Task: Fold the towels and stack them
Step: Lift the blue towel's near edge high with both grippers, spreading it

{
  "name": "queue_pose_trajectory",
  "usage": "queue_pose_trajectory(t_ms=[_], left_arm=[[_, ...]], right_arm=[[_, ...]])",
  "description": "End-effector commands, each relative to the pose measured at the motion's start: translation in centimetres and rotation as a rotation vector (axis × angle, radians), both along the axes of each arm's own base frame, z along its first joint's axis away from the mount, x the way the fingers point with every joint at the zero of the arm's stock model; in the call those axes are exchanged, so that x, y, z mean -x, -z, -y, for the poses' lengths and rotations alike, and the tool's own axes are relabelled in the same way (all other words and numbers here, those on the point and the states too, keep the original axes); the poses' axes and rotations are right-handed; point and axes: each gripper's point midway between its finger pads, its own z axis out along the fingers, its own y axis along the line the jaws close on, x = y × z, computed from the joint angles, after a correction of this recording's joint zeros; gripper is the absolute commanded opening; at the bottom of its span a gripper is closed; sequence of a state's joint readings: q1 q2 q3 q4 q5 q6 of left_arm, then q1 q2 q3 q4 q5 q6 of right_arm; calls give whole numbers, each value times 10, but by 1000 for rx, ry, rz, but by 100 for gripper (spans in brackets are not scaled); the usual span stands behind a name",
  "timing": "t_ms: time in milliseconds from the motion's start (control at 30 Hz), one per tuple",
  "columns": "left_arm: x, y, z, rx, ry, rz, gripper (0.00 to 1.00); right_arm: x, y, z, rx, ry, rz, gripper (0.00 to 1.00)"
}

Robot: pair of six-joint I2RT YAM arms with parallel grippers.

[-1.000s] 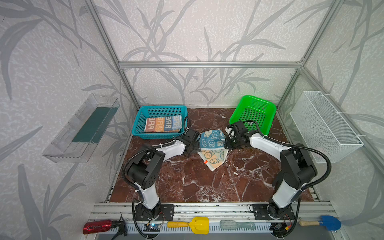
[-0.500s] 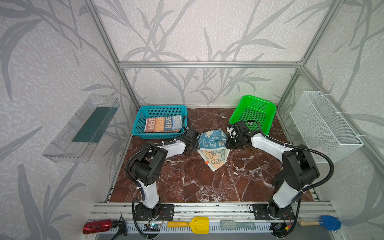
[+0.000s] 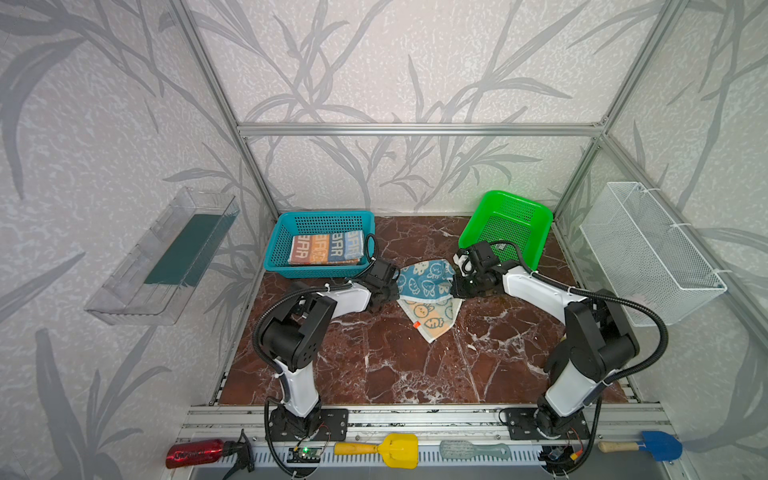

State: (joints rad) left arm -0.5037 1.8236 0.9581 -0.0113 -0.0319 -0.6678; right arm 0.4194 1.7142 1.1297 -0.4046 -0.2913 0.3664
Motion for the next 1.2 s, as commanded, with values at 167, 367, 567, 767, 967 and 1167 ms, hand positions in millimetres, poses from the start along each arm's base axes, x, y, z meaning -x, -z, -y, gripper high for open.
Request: queue_pose_trajectory(t_ms=[167,367,567,767,967,1167], left_arm=[[32,19,-4,-13,26,-118,0],[23,-41,-2,-10,50,-40,0],[10,-161,-12,-8,49,192,0],[22,-276,-31,17,20,387,0],[52,-362,-48,64,18,520,0],[92,-436,-56,174,49,637,0]], right_arm=[[-5,-6,-4,-17,-7,7,0],[-11,-45,-4,-19,-29,76,0],[-9,-131,0,-47,-54,246,0],[9,-221,6,-120,-65,441,0],[55,-313,21,-173,-113,625,0],[107,-377,37,-235,-153,762,0]])
